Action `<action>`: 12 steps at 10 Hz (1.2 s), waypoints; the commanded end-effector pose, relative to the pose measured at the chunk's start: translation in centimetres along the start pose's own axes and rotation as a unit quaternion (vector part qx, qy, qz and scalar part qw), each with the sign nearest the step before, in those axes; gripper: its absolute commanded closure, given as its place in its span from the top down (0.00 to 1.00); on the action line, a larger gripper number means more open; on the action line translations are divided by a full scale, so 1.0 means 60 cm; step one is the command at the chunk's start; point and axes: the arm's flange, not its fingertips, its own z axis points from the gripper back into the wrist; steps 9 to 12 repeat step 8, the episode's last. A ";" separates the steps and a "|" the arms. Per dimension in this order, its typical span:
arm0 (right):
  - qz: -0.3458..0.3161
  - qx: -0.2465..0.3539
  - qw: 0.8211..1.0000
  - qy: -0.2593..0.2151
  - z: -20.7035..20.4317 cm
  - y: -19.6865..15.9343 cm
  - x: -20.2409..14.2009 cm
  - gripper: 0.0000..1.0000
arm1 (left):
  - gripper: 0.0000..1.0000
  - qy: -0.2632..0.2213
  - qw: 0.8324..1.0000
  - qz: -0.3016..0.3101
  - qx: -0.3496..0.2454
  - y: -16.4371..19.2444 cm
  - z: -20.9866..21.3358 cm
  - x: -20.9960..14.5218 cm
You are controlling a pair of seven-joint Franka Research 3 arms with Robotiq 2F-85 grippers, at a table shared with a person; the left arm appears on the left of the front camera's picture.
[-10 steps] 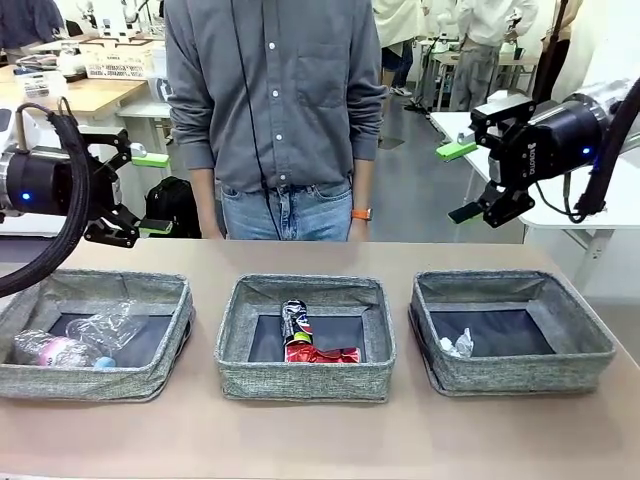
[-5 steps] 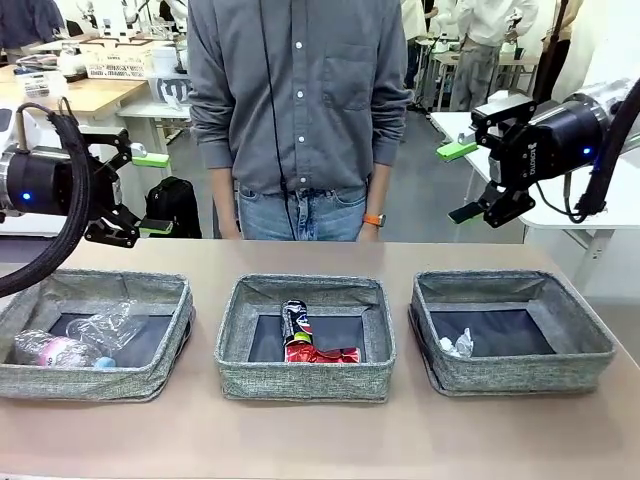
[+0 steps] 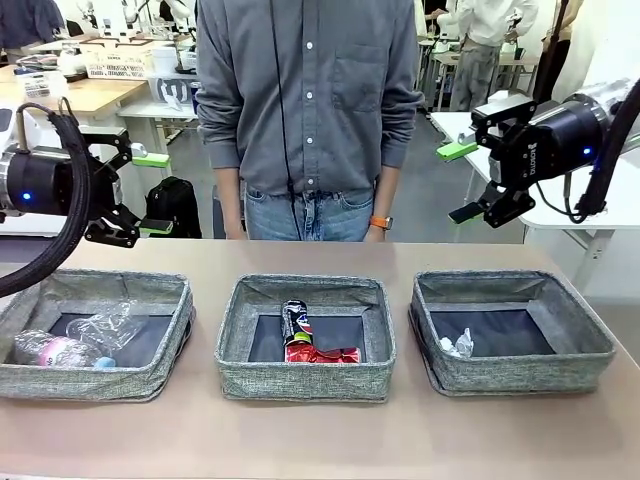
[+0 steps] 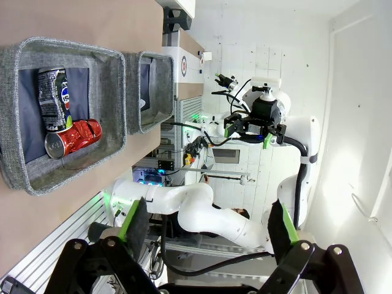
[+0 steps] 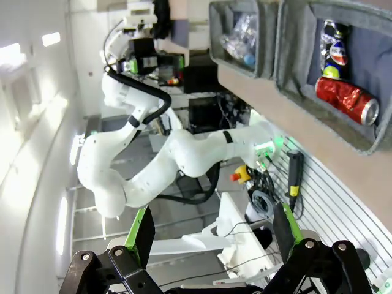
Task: Sort the waste into the appropriate baskets.
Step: Place the picked waste into the Fabric basket indicated by the person.
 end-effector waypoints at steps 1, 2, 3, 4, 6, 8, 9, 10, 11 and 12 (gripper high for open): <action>0.005 -0.006 1.000 -0.004 0.000 0.003 0.003 1.00 | 1.00 -0.006 1.000 0.002 -0.006 -0.005 -0.003 -0.001; 0.005 -0.006 1.000 -0.004 0.000 0.003 0.003 1.00 | 1.00 -0.006 1.000 0.002 -0.006 -0.005 -0.003 -0.001; 0.005 -0.006 1.000 -0.004 0.000 0.003 0.003 1.00 | 1.00 -0.006 1.000 0.002 -0.006 -0.005 -0.003 -0.001; 0.005 -0.006 1.000 -0.004 0.000 0.003 0.003 1.00 | 1.00 -0.006 1.000 0.002 -0.006 -0.005 -0.003 -0.001; 0.005 -0.006 1.000 -0.004 0.000 0.003 0.003 1.00 | 1.00 -0.006 1.000 0.002 -0.006 -0.005 -0.003 -0.001; 0.005 -0.006 1.000 -0.004 0.000 0.003 0.003 1.00 | 1.00 -0.006 1.000 0.002 -0.006 -0.005 -0.003 -0.001; 0.005 -0.006 1.000 -0.004 0.000 0.003 0.003 1.00 | 1.00 -0.006 1.000 0.002 -0.006 -0.005 -0.003 -0.001; 0.005 -0.006 1.000 -0.004 0.000 0.003 0.003 1.00 | 1.00 -0.006 1.000 0.002 -0.006 -0.005 -0.003 -0.001; 0.005 -0.006 1.000 -0.004 0.000 0.003 0.003 1.00 | 1.00 -0.006 1.000 0.002 -0.006 -0.005 -0.003 -0.001; 0.005 -0.006 1.000 -0.004 0.000 0.003 0.003 1.00 | 1.00 -0.006 1.000 0.002 -0.006 -0.005 -0.003 -0.001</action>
